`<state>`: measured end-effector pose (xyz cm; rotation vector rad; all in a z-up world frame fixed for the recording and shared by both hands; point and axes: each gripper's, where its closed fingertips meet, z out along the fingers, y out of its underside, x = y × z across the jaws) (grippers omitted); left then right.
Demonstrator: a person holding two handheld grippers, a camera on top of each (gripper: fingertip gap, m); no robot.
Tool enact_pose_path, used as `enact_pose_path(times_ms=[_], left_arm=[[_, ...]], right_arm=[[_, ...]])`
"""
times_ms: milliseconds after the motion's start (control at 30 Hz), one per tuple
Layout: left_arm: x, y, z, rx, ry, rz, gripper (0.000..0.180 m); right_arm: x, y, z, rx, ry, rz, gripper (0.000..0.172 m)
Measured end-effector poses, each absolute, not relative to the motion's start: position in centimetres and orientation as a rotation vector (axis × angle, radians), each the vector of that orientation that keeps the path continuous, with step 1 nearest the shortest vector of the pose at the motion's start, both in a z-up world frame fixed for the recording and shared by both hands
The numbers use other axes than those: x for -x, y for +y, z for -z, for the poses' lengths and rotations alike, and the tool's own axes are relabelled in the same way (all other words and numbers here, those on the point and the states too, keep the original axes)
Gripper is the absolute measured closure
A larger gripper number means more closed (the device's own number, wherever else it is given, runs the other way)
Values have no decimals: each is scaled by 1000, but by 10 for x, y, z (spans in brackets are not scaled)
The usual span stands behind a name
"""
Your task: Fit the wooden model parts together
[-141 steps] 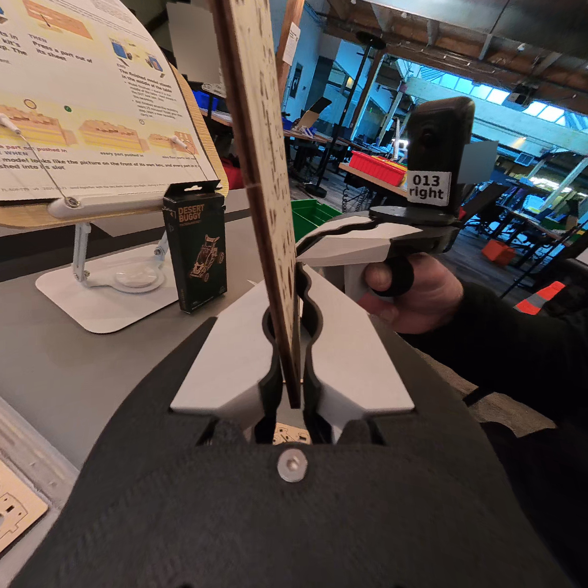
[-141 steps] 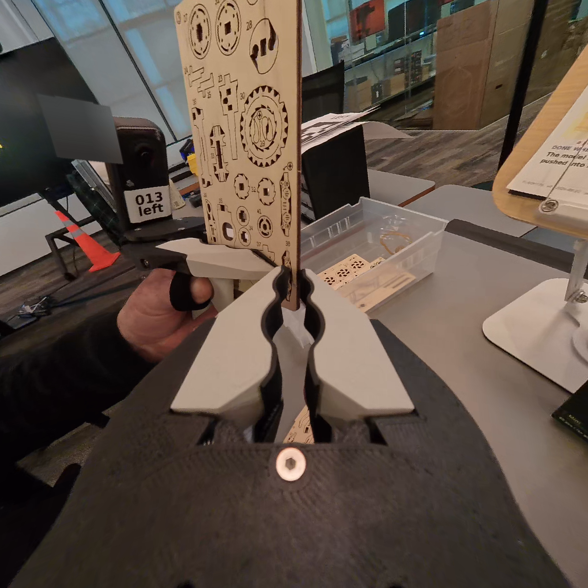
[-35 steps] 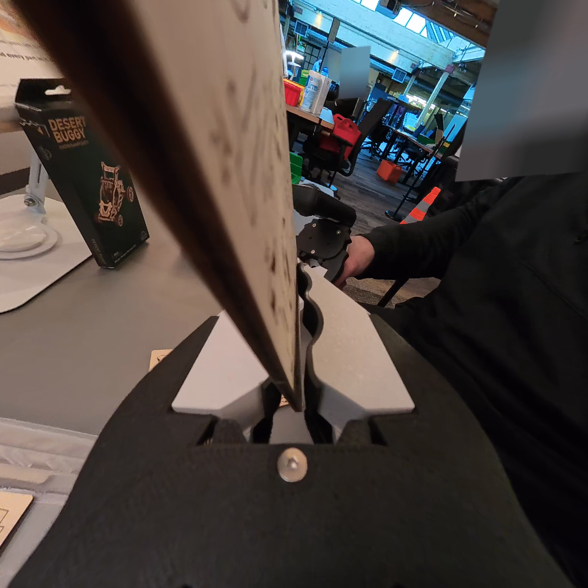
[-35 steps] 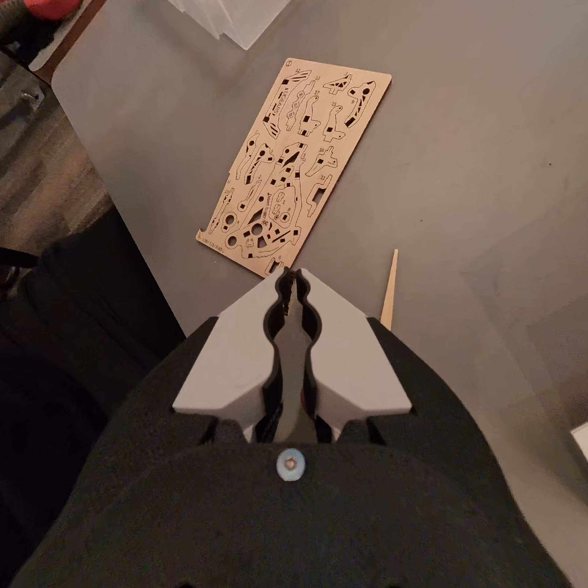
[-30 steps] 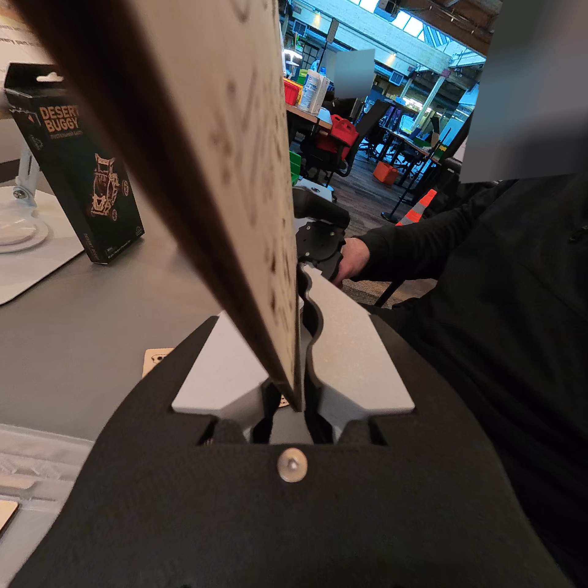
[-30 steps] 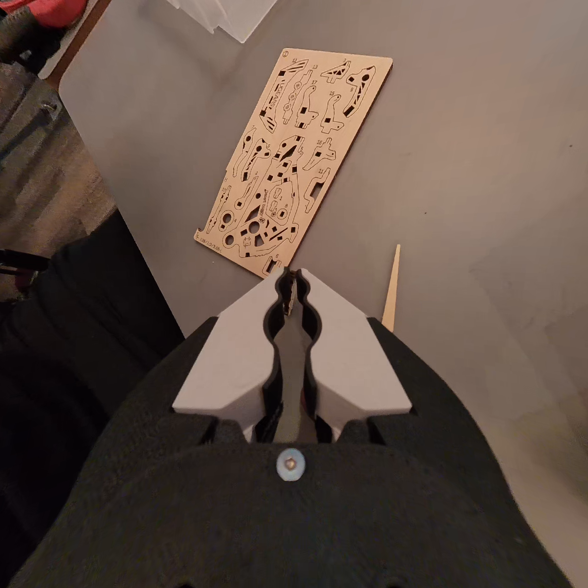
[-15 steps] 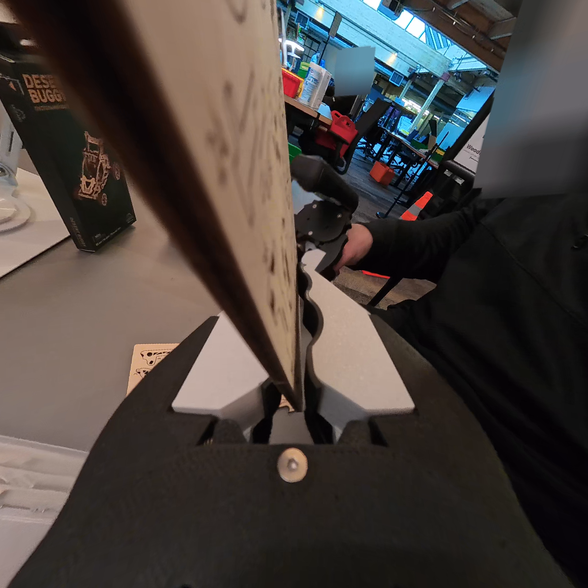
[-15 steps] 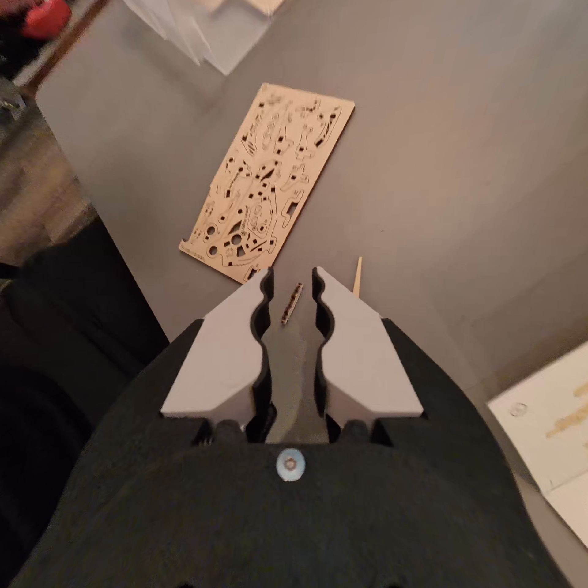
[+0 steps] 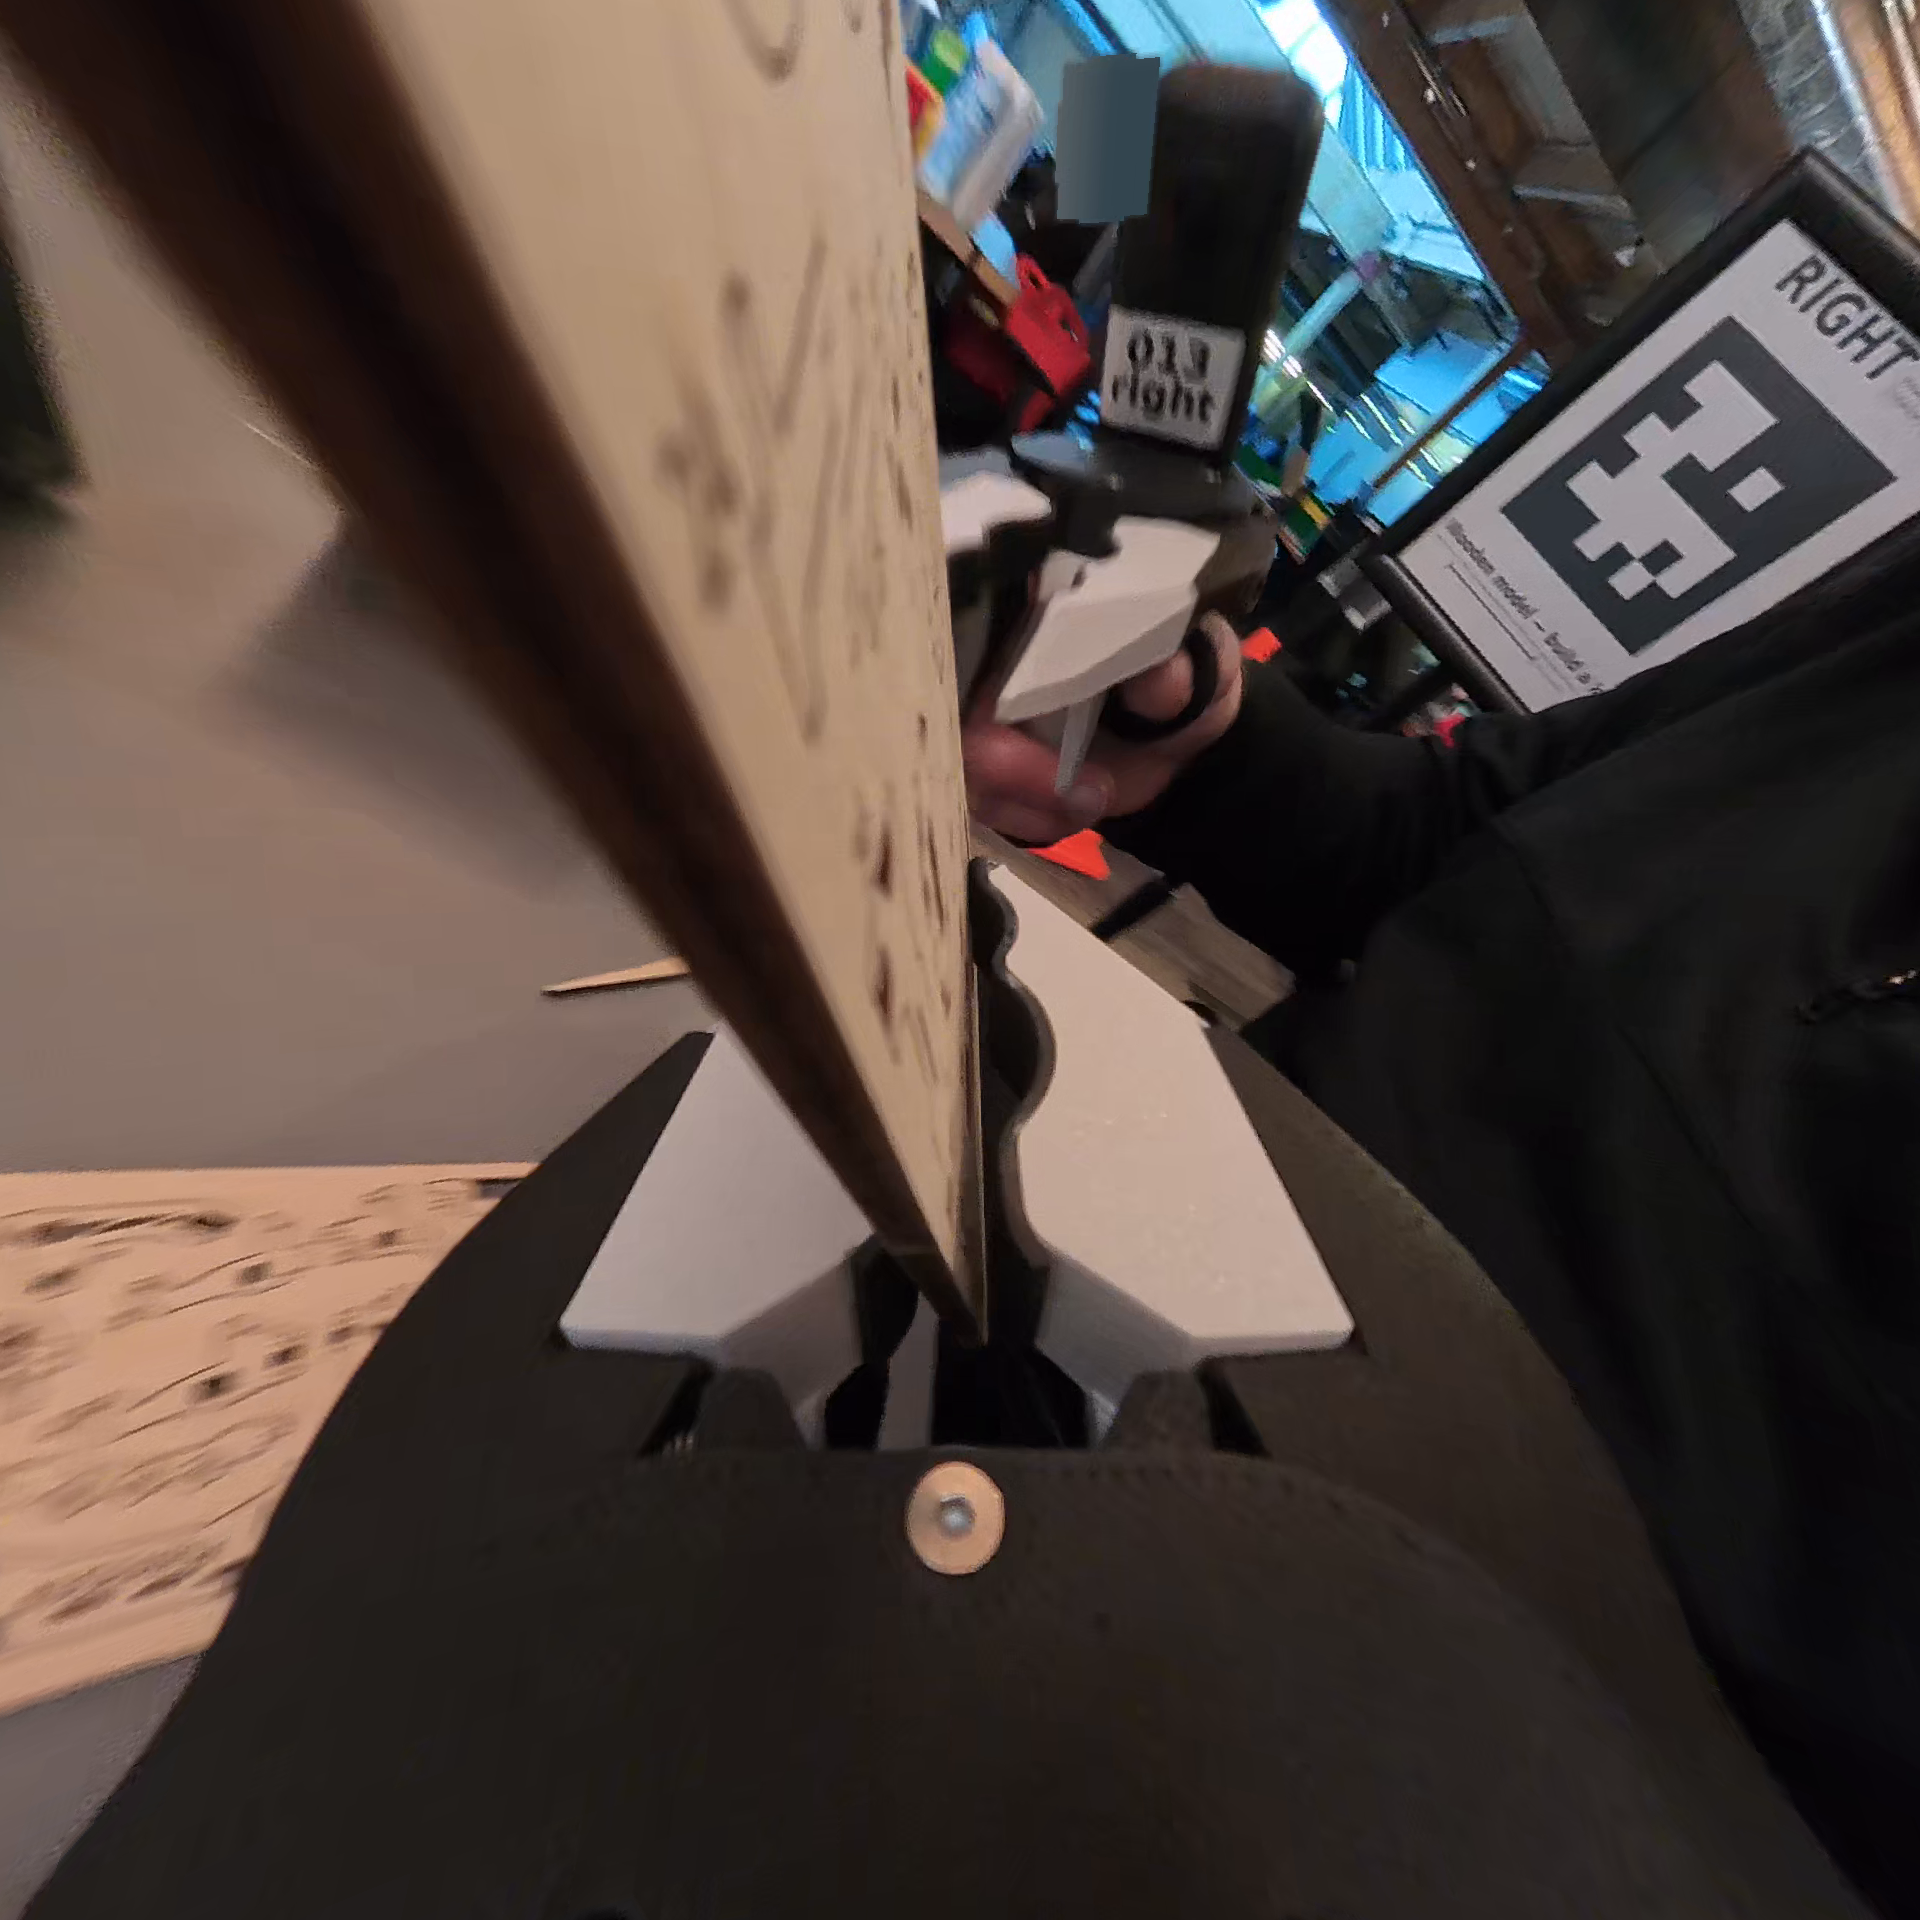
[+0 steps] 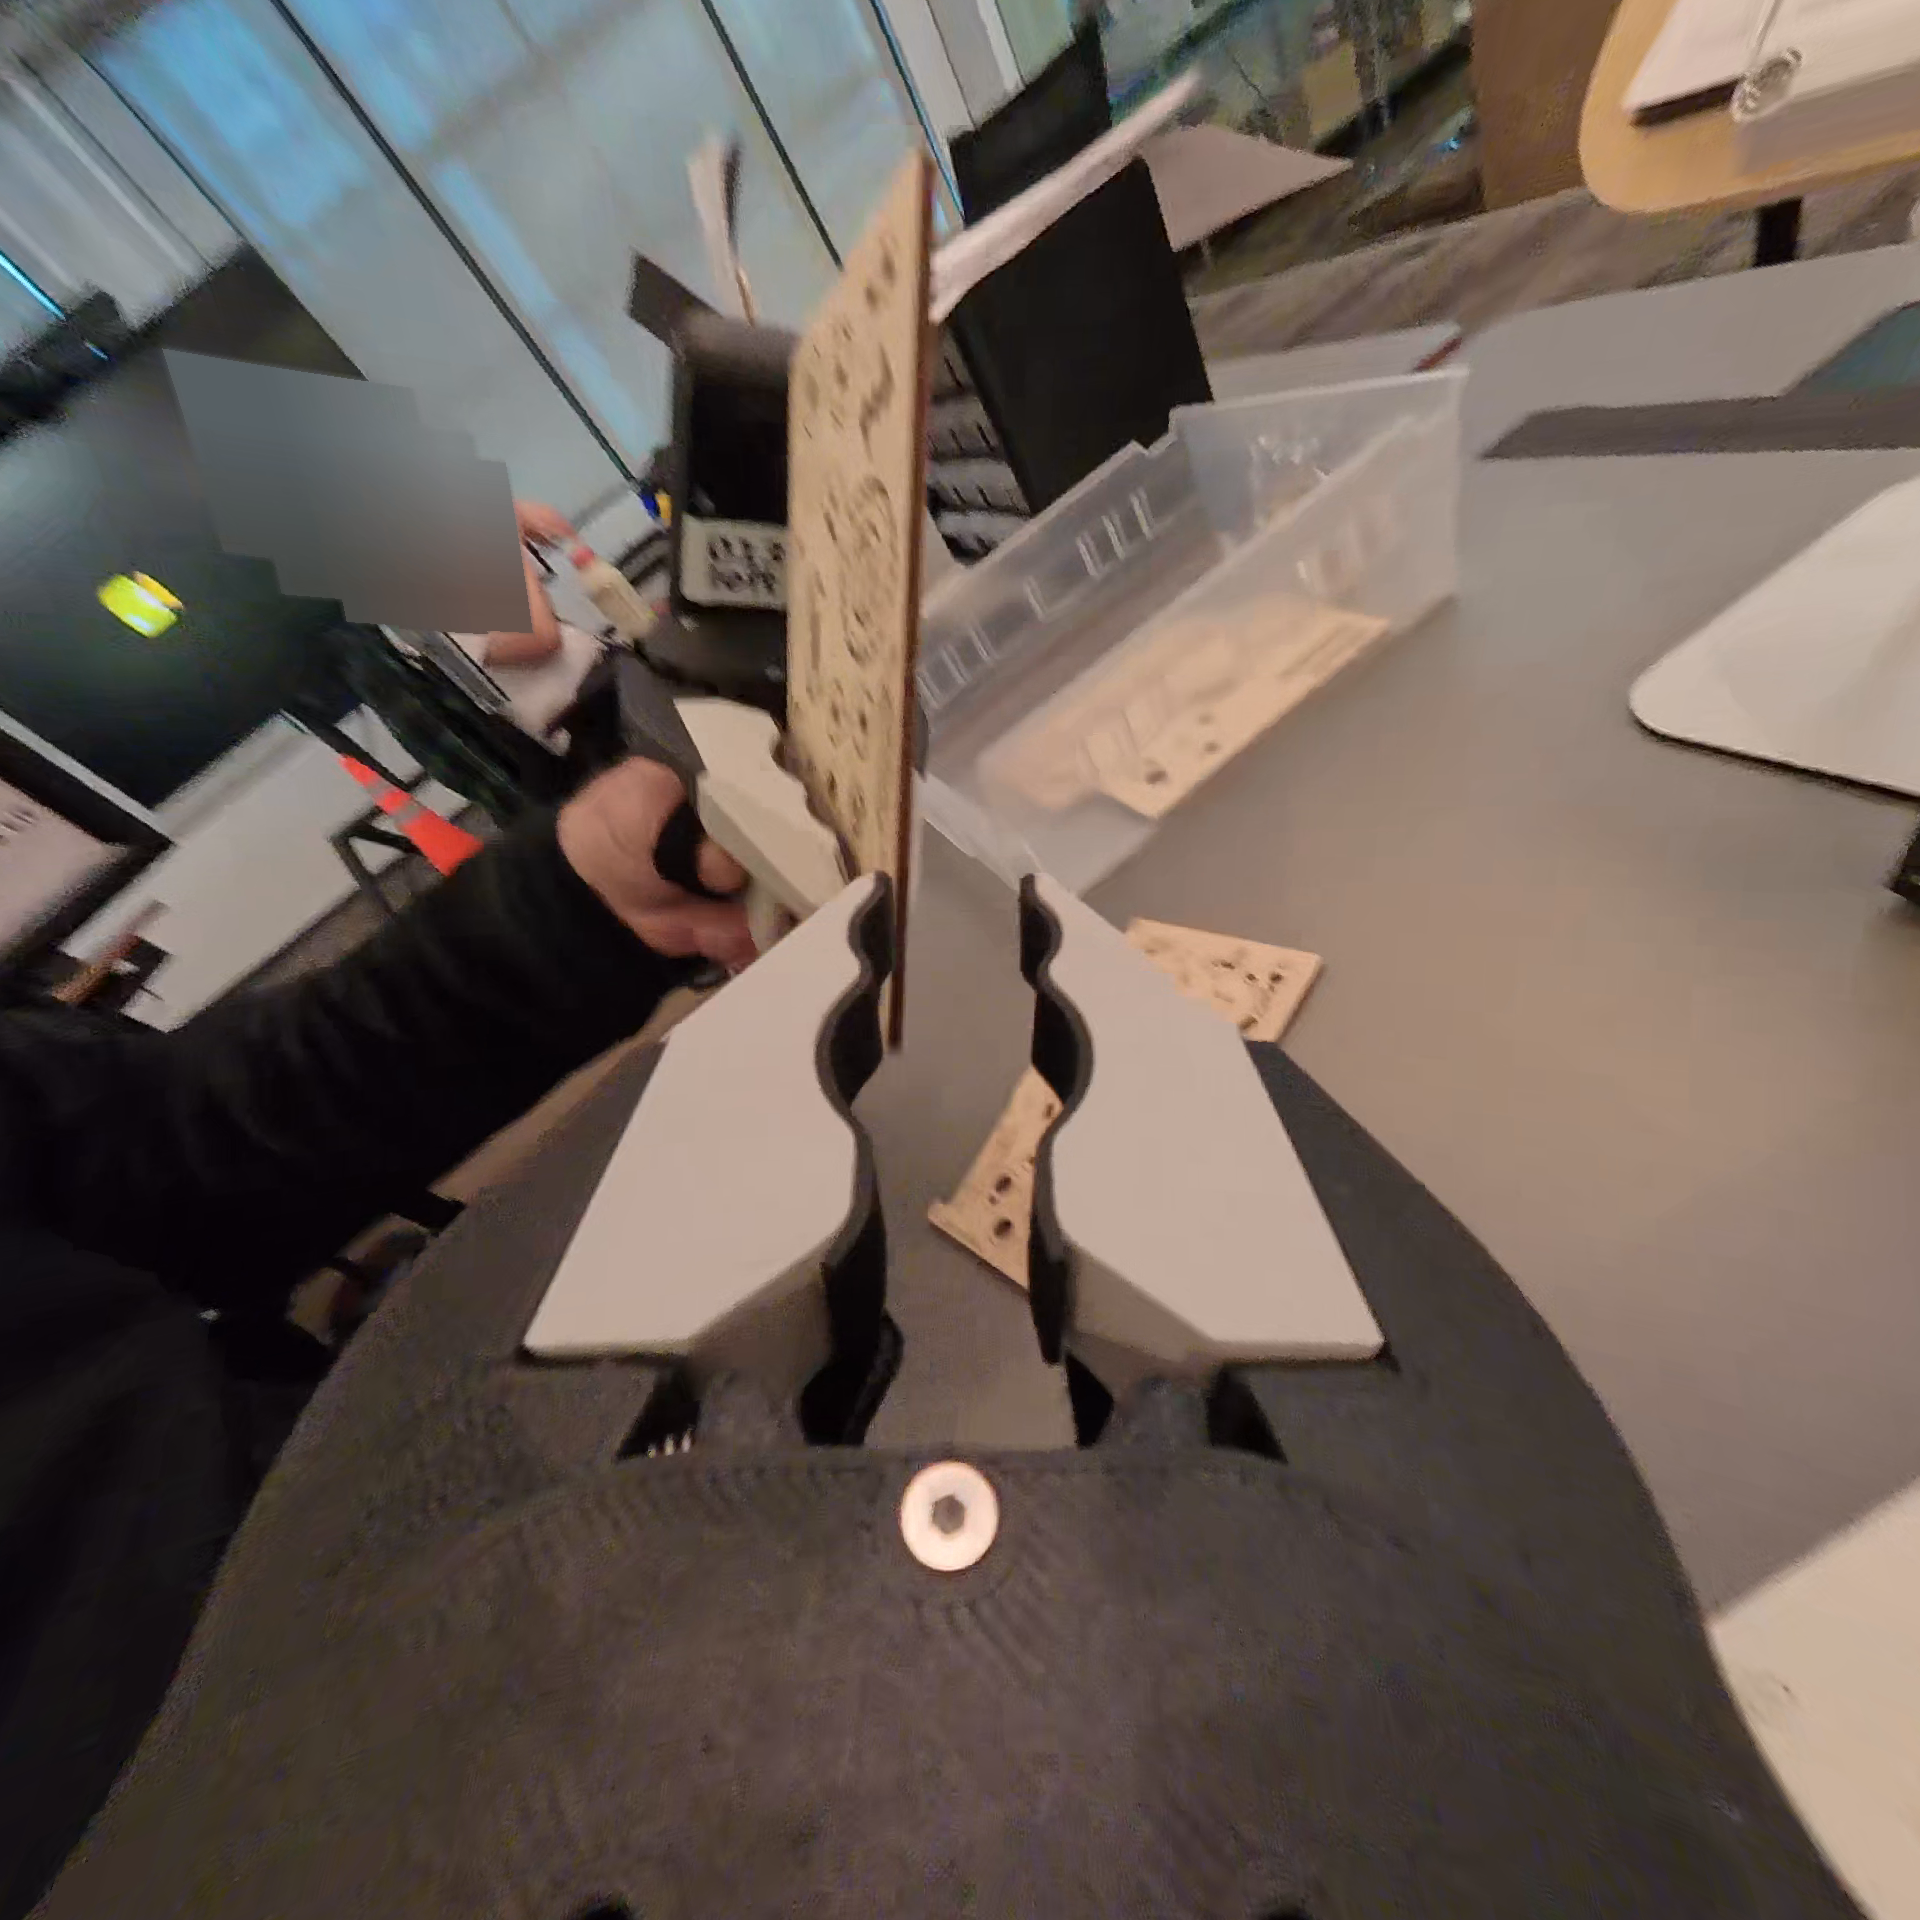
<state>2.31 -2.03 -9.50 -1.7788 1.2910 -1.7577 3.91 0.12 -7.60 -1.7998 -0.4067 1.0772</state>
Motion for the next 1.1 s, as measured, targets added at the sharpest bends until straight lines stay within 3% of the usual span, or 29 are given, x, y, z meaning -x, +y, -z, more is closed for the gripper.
enact_pose_path(times_ms=[100,233,333,400,467,600,700,1100], left_arm=[[-34,-34,102,1833,1337,1781,179],[-44,-47,108,1869,1363,1813,179],[-47,-49,105,1862,1352,1850,176],[-47,-50,100,1855,1335,1902,154],[-45,-42,97,1840,1295,1882,149],[-35,-28,84,1801,1217,1911,157],[-31,-20,80,1791,1169,1903,178],[-30,-10,75,1819,1060,1926,179]], right_arm=[[-35,2,70,1746,-408,-1145,144],[-33,-1,75,1731,-390,-1260,166],[-35,-5,72,1704,-365,-1353,169],[-36,-7,69,1681,-338,-1409,170],[-39,-6,70,1673,-306,-1433,170],[-48,-5,71,1658,-241,-1517,171],[-48,-8,69,1643,-223,-1595,171],[-52,-11,73,1692,-306,-1501,161]])
